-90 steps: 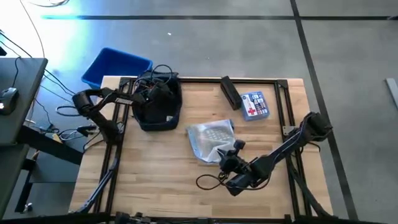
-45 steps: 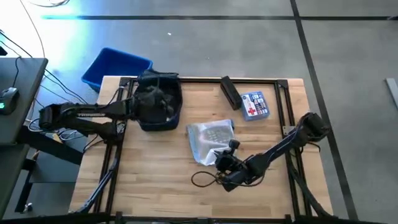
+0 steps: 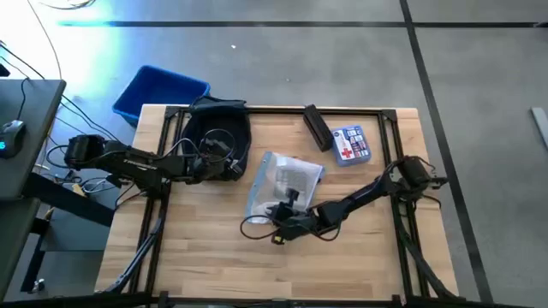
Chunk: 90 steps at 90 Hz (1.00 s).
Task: Unpack backpack
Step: Remove the white zip bag from the backpack, then open the white zip bag
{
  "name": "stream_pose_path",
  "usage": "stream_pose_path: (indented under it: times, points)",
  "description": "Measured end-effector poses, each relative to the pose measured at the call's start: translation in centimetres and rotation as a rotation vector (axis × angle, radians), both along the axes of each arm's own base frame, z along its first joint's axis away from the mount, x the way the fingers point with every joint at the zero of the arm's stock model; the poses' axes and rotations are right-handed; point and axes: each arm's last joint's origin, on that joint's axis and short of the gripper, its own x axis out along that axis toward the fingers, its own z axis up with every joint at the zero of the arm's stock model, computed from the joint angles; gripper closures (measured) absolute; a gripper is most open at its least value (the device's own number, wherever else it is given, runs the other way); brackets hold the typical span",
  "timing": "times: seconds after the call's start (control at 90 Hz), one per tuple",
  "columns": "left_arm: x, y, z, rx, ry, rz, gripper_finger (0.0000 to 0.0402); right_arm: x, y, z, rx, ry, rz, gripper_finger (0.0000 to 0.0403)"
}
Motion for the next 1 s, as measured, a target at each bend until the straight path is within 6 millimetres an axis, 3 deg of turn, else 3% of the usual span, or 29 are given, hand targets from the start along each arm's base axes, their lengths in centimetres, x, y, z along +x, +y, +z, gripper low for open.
stream_pose_path:
  times: [0.178, 0.333, 0.422, 0.544, 0.744, 0.844, 1.0]
  points:
    - [0.1, -0.1, 0.0, -0.003, -0.003, -0.009, 0.0401, 0.7, 0.7, 2.5, -0.017, 0.018, 0.130, 0.0229]
    - [0.3, -0.3, 0.2, -0.017, -0.023, -0.068, 0.0402, 1.5, 2.7, 5.0, 0.050, 0.009, 0.460, 0.0161]
    - [0.6, -0.7, 0.4, -0.045, -0.050, -0.145, 0.0401, 1.5, 3.7, 6.4, 0.041, 0.034, 0.583, 0.0137]
    - [1.2, -1.4, 0.8, -0.056, -0.068, -0.326, 0.0402, 0.7, 3.9, 7.0, -0.023, 0.189, 0.579, 0.0127]
    - [1.8, -2.9, 0.7, -0.107, -0.073, -0.606, 0.0402, -0.6, 0.3, 4.1, -0.121, 0.481, 0.425, 0.0147]
    - [2.3, -3.8, 0.2, -0.129, -0.053, -0.801, 0.0402, -0.5, -2.1, 3.0, -0.085, 0.530, 0.416, 0.0164]
    - [3.9, -4.8, -0.8, -0.155, -0.051, -0.916, 0.0402, -0.1, -6.2, 1.7, -0.039, 0.549, 0.346, 0.0195]
